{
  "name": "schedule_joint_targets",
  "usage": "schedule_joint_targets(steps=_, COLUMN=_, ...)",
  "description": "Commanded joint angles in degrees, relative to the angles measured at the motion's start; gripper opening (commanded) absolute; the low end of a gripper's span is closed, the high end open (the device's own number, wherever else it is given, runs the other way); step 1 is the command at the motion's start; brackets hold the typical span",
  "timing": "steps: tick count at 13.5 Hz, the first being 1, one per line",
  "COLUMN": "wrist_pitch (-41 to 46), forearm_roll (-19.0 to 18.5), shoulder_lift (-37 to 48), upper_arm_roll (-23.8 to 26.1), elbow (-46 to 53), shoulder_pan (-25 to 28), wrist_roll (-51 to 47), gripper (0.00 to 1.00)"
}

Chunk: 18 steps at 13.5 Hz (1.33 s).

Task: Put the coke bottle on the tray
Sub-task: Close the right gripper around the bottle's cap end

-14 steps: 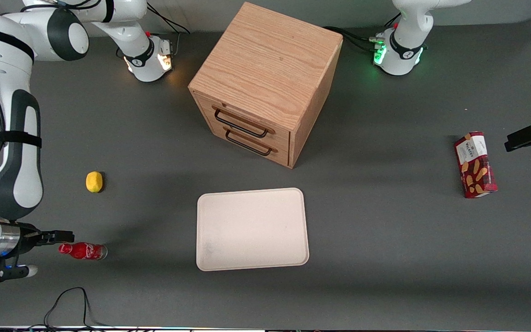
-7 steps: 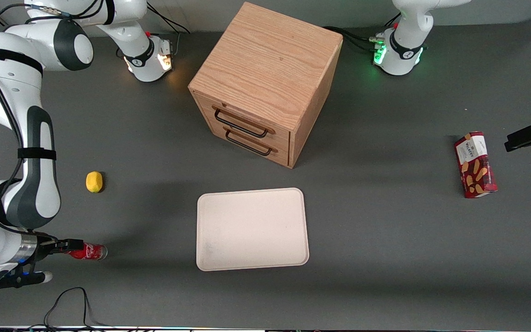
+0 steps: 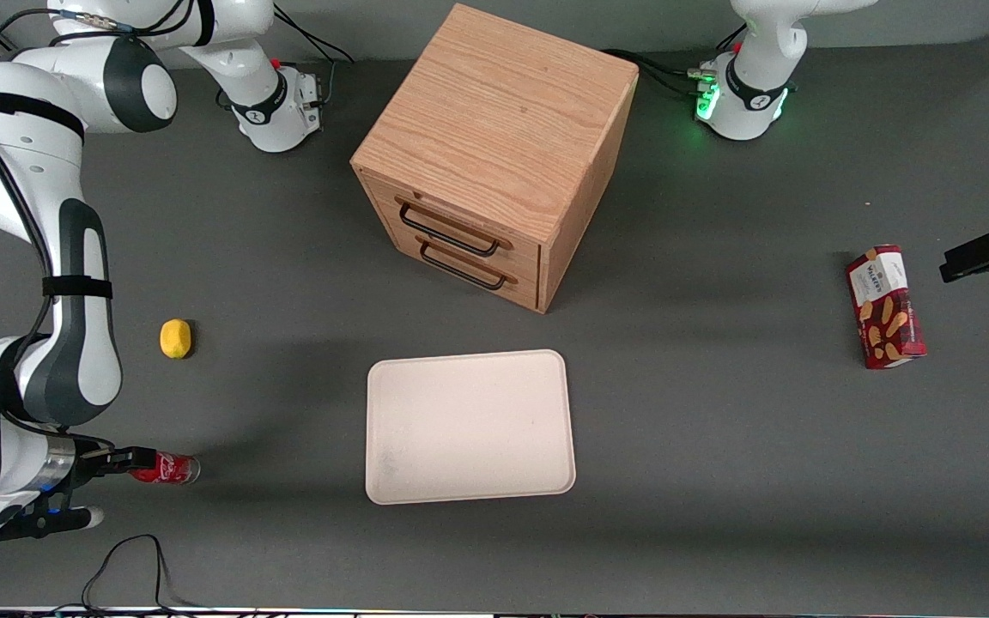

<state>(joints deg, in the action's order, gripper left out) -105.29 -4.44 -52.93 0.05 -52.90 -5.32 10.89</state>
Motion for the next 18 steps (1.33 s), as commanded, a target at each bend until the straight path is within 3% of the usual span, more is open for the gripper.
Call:
schedule_joint_targets(steps=1, wrist_pitch=0.61, forearm_roll=-0.92, shoulder_lift=-0.95, upper_arm_roll=0.04, elbow=2.18, shoulder_pan=0.14, wrist_roll=1.24, gripper=0.58)
schedule_joint_targets(steps=2, wrist_pitch=0.61, forearm_roll=-0.92, shoulder_lift=-0.95, upper_arm_roll=0.04, elbow=2.18, shoulder_pan=0.14, wrist_roll=1.24, gripper=0.43)
schedule_joint_targets(steps=4, wrist_pitch=0.70, forearm_roll=-1.01, shoulder_lift=-0.86, upper_arm_roll=0.04, elbow=2.10, shoulder_pan=0.14, wrist_roll=1.24, gripper=0.01)
schedule_joint_targets(steps=12, wrist_pitch=3.41, forearm_roll=-1.27, shoulder_lift=0.10, upper_arm_roll=-0.14, elbow=2.10, shoulder_pan=0.75, wrist_roll=0.97, gripper=0.00)
schedule_joint_targets(steps=18, wrist_pitch=18.25, forearm_roll=-0.66, shoulder_lift=10.63, upper_arm_roll=0.13, elbow=2.01, shoulder_pan=0.84, wrist_roll=0.27, gripper=0.00)
